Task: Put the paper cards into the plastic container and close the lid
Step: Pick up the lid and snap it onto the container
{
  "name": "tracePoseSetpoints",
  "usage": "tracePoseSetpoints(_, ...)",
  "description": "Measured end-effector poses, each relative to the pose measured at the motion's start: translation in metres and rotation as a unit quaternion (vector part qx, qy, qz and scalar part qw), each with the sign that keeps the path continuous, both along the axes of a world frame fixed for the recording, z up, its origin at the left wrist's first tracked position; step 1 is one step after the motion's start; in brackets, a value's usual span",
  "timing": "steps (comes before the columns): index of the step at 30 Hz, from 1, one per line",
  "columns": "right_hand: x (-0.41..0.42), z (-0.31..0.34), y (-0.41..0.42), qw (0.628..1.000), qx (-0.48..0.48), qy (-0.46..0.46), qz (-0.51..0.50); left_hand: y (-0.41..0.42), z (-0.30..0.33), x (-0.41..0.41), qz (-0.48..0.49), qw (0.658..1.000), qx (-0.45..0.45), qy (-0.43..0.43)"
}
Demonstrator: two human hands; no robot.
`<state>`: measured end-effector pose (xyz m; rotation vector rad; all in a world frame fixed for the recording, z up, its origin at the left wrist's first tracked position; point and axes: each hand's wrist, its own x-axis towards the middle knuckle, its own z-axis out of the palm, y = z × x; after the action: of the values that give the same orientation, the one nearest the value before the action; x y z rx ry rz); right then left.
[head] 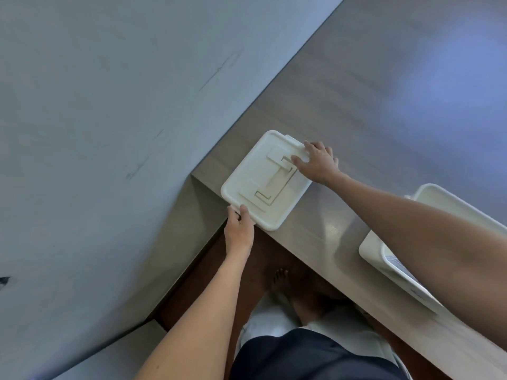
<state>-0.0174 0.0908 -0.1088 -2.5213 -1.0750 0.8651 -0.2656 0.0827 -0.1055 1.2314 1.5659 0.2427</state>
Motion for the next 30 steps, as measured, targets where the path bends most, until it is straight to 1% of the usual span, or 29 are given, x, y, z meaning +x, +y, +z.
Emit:
tracePoseSetpoints(3, -0.003, 0.005, 0.007, 0.994, -0.016, 0.065, -0.088, 0.007, 0.0, 0.001, 0.051, 0.998, 0.037, -0.002)
tracePoseSetpoints(6, -0.001, 0.013, 0.005, 0.982, -0.038, 0.131, -0.128, 0.017, 0.007, 0.001, 0.098, 0.993, 0.066, 0.023)
tracePoseSetpoints(9, 0.007, 0.029, 0.0, 0.967, -0.025, 0.193, -0.162, 0.032, 0.013, 0.004, 0.097, 0.99, 0.104, 0.008)
tracePoseSetpoints(12, 0.021, 0.048, -0.007, 0.955, 0.025, 0.221, -0.195, 0.044, 0.023, 0.014, 0.063, 0.988, 0.142, 0.003)
tracePoseSetpoints(19, 0.06, 0.104, -0.049, 0.939, 0.115, 0.228, -0.232, 0.062, 0.063, 0.057, -0.034, 0.982, 0.187, -0.022)
tracePoseSetpoints(22, 0.081, 0.123, -0.083, 0.934, 0.152, 0.197, -0.254, 0.062, 0.08, 0.084, -0.096, 0.974, 0.197, -0.058)
tracePoseSetpoints(25, 0.096, 0.139, -0.119, 0.921, 0.196, 0.162, -0.297, 0.056, 0.093, 0.113, -0.154, 0.961, 0.213, -0.089)
tracePoseSetpoints(30, 0.117, 0.148, -0.205, 0.892, 0.204, 0.148, -0.376, 0.025, 0.11, 0.167, -0.214, 0.939, 0.235, -0.133)
